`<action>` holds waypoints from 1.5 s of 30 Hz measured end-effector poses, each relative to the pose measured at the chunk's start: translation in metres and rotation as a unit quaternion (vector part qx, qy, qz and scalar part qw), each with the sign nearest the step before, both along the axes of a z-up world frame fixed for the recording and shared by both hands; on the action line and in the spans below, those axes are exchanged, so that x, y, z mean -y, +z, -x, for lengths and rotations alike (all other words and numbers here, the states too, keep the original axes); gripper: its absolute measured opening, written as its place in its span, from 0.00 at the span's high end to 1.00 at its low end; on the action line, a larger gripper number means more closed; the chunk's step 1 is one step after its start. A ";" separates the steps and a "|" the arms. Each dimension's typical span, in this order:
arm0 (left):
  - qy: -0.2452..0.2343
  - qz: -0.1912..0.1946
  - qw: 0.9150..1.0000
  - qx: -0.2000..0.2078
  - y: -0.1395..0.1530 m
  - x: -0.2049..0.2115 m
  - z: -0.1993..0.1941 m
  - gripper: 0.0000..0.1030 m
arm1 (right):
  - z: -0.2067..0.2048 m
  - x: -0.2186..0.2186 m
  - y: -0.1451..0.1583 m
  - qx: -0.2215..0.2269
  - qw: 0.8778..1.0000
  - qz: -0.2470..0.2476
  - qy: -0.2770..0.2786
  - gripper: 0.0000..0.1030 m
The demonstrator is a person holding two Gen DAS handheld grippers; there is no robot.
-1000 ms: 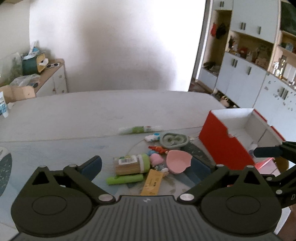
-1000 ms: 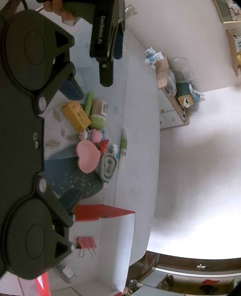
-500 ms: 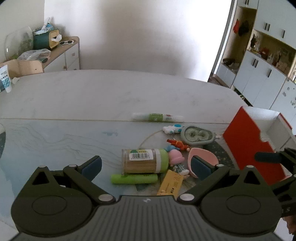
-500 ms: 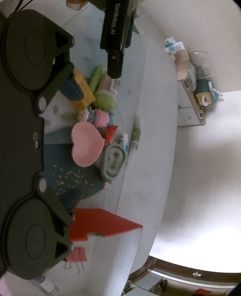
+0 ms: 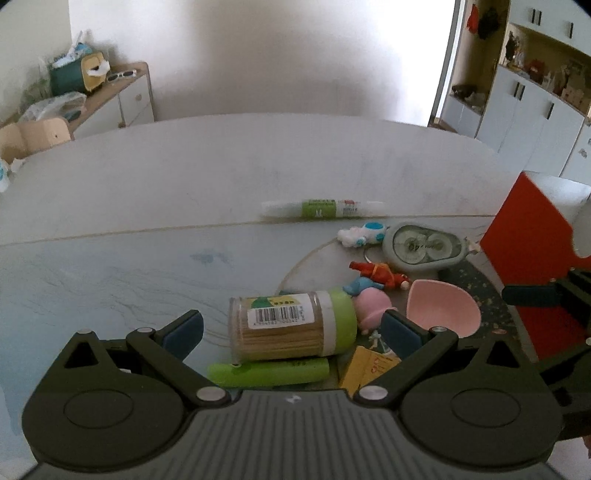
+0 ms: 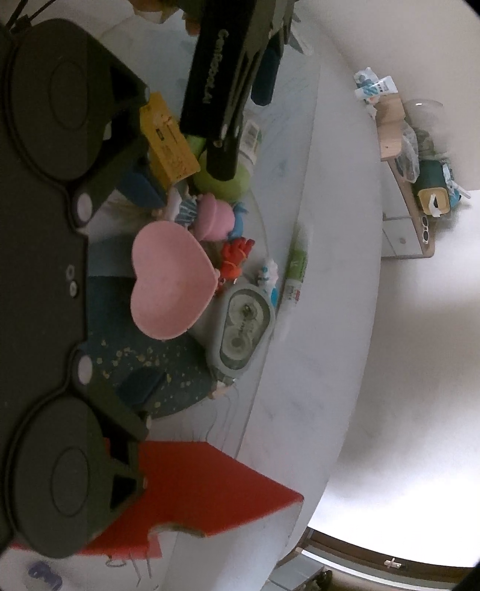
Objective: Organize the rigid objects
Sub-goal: 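Grasp the green-lidded toothpick jar with the left tool while the right tool grasps the pink heart bowl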
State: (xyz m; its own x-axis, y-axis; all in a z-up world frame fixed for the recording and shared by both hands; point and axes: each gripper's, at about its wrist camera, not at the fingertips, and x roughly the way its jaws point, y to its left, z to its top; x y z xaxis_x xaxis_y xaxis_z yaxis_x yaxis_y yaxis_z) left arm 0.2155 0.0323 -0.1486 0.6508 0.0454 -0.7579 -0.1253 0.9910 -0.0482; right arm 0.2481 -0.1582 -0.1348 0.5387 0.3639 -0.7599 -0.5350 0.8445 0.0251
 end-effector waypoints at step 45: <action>-0.004 0.015 1.000 -0.001 0.025 -0.001 0.017 0.19 | 0.033 0.011 0.044 0.023 0.999 -0.022 -0.015 0.26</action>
State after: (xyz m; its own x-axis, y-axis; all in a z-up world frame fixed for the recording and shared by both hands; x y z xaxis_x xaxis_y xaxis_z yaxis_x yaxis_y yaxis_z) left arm 0.1984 0.0329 -0.1235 0.6494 0.0175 -0.7603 -0.1179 0.9900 -0.0780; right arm 0.2146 -0.1696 -0.0904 0.5845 0.3786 -0.7176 -0.5103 0.8592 0.0376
